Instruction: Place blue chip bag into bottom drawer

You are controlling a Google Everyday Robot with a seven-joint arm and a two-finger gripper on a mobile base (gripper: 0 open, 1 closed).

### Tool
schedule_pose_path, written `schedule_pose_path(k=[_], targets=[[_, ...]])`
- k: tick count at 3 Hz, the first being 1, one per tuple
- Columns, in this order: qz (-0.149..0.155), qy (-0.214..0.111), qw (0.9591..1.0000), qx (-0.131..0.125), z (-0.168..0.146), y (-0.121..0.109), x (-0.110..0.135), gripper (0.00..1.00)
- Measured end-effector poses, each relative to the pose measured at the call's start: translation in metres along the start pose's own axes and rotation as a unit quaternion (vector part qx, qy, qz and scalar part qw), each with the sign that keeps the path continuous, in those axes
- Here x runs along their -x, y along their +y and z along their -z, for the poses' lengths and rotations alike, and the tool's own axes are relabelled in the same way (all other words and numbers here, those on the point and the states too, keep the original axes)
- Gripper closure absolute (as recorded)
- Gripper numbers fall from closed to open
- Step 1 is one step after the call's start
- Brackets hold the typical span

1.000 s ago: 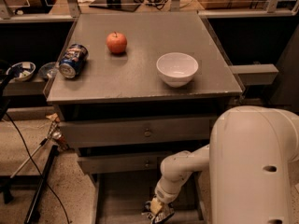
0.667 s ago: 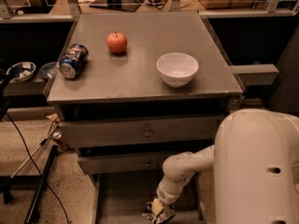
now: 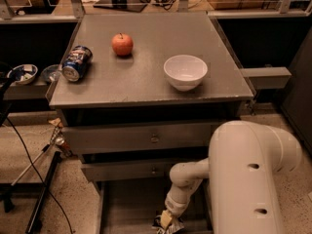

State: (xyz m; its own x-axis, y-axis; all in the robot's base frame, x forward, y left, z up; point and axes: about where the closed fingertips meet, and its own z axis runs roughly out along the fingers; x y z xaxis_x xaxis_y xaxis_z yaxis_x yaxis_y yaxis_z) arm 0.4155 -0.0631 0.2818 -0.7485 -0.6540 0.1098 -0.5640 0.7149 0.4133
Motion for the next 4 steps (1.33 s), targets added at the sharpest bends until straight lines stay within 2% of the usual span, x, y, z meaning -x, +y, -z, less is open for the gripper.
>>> schedule_pose_path(k=[1,2,4], targets=[[-0.002,0.006,1.0000,0.004,-0.007,-0.003,0.001,1.00],[-0.015,-0.009,0.9997,0.015,-0.010,-0.011,-0.003,1.00],[-0.075,-0.046,0.9961,-0.010,-0.003,-0.060,-0.020,1.00]])
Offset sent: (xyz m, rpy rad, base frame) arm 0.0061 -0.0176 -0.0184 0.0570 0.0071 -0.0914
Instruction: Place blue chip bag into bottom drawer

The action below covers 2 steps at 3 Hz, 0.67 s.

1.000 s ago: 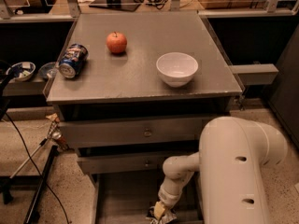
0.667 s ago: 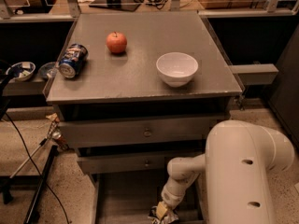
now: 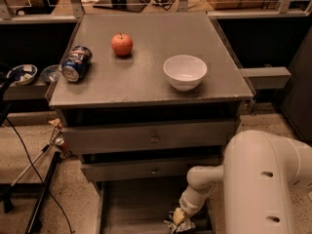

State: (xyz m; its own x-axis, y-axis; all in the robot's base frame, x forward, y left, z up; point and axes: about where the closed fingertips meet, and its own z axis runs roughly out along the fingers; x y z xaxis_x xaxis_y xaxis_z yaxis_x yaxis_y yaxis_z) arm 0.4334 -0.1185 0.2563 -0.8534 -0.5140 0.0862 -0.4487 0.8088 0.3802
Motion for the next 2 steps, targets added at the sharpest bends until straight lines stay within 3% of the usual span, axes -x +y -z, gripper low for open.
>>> schedule_pose_path(k=[1,2], targets=[[0.000,0.000,1.0000,0.000,0.000,0.000,0.000,1.00],[-0.005,-0.022,0.9995,0.020,-0.009,-0.006,0.011,1.00]])
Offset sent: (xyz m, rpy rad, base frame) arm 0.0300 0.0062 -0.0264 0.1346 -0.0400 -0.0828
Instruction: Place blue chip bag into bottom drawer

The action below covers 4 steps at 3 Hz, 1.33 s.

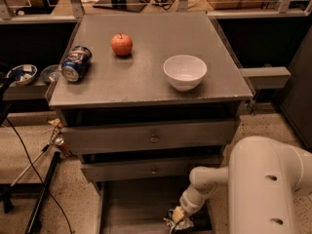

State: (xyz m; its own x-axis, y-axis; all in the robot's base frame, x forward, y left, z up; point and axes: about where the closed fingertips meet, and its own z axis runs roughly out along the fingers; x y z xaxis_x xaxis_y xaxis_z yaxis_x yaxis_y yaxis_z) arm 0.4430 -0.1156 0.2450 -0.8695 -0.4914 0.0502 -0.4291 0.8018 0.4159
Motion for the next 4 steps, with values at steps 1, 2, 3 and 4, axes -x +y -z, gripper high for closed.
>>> schedule_pose_path(k=[1,2,3,4], targets=[[-0.013,-0.022,0.9991,0.033,-0.020,-0.001,0.019,1.00],[-0.020,-0.029,0.9980,0.052,-0.037,0.002,0.032,1.00],[-0.020,-0.029,0.9980,0.052,-0.037,0.002,0.033,1.00],[-0.038,-0.031,0.9972,0.057,-0.059,0.001,0.047,1.00]])
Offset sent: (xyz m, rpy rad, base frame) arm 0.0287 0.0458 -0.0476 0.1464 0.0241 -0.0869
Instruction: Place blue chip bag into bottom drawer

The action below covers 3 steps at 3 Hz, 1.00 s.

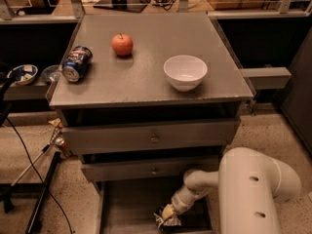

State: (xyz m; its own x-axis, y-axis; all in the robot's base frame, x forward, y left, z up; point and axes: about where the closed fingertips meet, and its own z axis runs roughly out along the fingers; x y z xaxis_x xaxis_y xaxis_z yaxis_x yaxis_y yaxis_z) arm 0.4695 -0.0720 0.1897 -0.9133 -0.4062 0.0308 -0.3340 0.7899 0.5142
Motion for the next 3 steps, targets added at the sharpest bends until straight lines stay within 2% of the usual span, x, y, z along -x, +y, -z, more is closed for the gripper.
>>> schedule_pose_path(k=[1,2,3], targets=[[-0.010,0.003,0.9998,0.015,-0.0280,0.0019,0.0109,1.00],[-0.010,0.003,0.9998,0.015,-0.0280,0.0019,0.0109,1.00],[-0.010,0.003,0.9998,0.015,-0.0281,0.0019,0.0109,0.73]])
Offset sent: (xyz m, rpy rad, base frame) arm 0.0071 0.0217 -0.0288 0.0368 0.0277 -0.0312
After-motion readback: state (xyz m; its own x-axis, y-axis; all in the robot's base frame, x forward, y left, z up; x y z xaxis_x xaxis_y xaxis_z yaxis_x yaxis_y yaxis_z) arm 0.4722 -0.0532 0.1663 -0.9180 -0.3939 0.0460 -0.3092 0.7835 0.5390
